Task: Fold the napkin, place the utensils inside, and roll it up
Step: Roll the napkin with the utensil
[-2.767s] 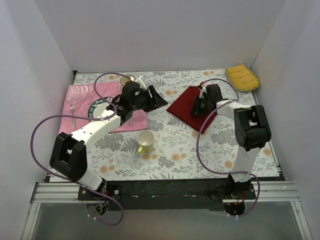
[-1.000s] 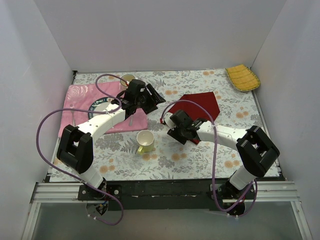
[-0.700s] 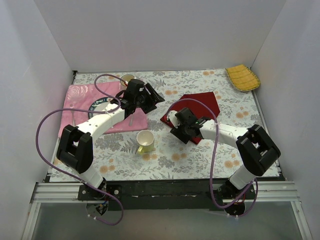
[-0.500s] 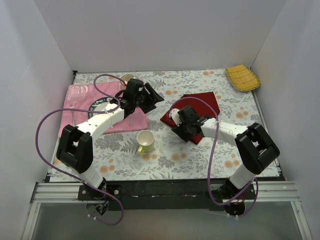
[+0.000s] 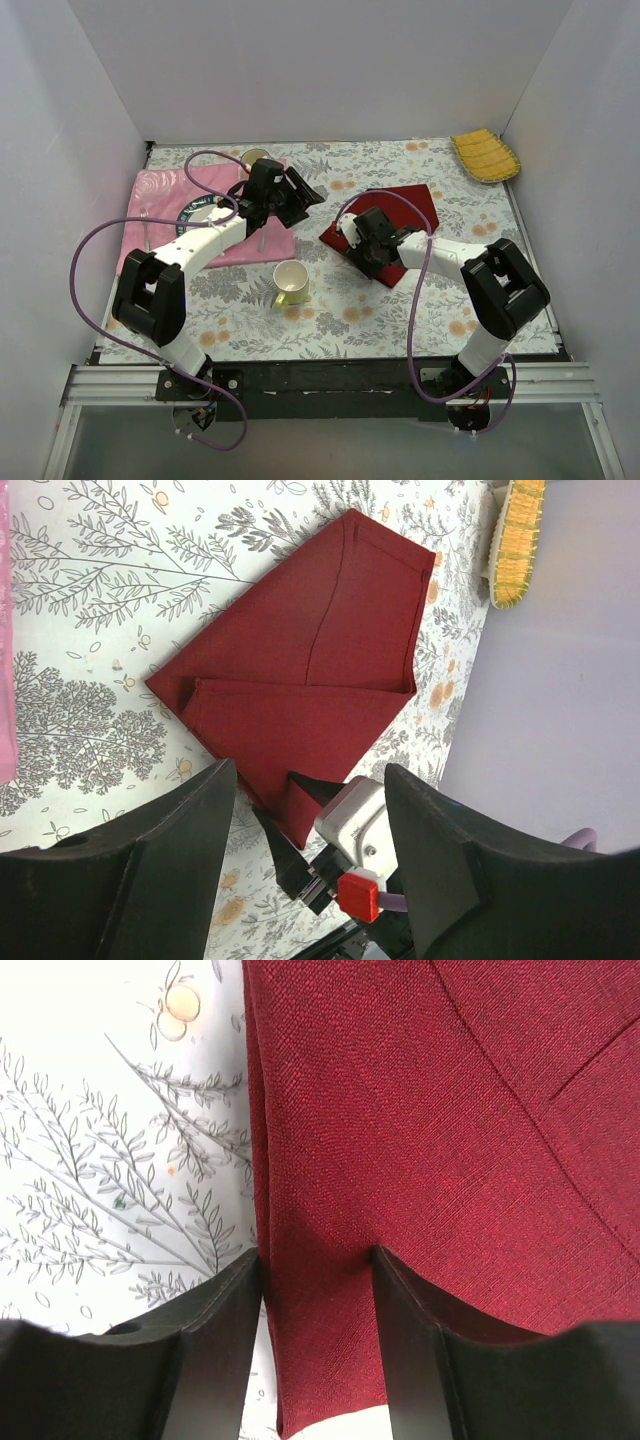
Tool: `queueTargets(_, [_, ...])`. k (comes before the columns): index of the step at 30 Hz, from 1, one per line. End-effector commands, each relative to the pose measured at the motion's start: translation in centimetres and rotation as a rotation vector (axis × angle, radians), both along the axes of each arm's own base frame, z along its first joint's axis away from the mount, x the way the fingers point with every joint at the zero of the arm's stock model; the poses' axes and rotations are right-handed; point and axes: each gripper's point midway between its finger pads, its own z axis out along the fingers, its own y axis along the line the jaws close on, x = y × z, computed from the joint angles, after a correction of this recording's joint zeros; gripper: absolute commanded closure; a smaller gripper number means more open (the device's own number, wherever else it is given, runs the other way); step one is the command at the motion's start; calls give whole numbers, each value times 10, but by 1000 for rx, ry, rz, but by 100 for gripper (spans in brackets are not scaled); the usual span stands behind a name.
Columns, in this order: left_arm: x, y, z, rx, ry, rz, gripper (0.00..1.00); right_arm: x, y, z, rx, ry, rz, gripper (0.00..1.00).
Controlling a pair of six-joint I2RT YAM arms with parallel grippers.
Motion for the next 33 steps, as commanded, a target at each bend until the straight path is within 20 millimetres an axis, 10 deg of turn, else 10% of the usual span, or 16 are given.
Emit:
queueTargets(1, [-5,8,23,-14,-60,-7,39,-11,-11,-27,-50,87,-29,46])
queueTargets(33, [-36,-30,-86,-172,365,-87,39,-24,23,-41,181,325,-177,86])
